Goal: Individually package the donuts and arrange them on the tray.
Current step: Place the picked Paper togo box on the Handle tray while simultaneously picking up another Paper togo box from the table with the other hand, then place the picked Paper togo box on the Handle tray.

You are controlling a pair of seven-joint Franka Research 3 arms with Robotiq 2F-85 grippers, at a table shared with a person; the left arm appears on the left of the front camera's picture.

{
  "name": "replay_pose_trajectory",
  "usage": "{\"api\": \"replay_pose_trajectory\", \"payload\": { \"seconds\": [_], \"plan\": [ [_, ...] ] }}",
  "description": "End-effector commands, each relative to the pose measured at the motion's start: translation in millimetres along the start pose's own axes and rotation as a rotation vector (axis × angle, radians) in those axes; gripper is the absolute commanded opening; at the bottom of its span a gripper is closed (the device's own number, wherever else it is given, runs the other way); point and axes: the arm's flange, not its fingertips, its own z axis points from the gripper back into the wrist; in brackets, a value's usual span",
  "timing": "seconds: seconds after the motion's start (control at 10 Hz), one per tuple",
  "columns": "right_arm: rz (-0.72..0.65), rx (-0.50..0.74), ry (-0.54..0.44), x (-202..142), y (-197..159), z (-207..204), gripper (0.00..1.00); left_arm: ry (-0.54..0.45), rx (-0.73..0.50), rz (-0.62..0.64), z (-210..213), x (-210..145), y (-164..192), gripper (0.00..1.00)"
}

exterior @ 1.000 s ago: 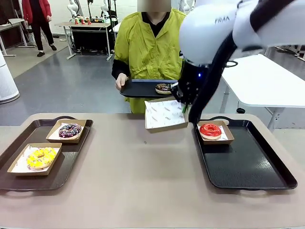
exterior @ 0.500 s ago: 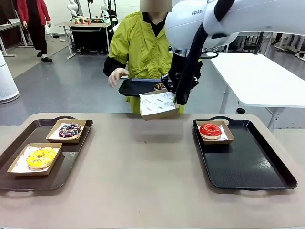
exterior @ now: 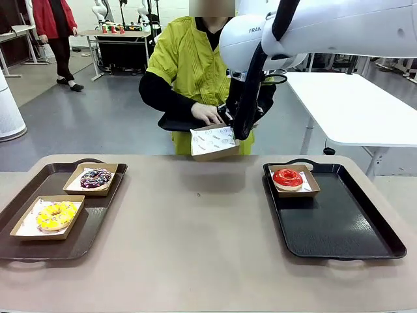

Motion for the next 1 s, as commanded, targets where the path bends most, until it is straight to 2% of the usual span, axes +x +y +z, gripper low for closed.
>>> {"api": "replay_pose_trajectory", "payload": {
  "seconds": [0.0,0.1,0.9],
  "plan": [
    [-0.007,-0.06,-0.004,8.7,2.9,0.5,0.0,0.012,-0.009,-0.006,-1.8,-0.8,-3.9,0.99],
    [0.0,0.0,0.0,0.0,0.0,0.0,0.0,0.012,-0.009,-0.006,-1.8,-0.8,-3.9,0.99],
    [0.0,0.0,0.0,0.0,0.0,0.0,0.0,0.012,-0.009,-0.006,-1.8,-0.8,-3.9,0.99]
  ]
}}
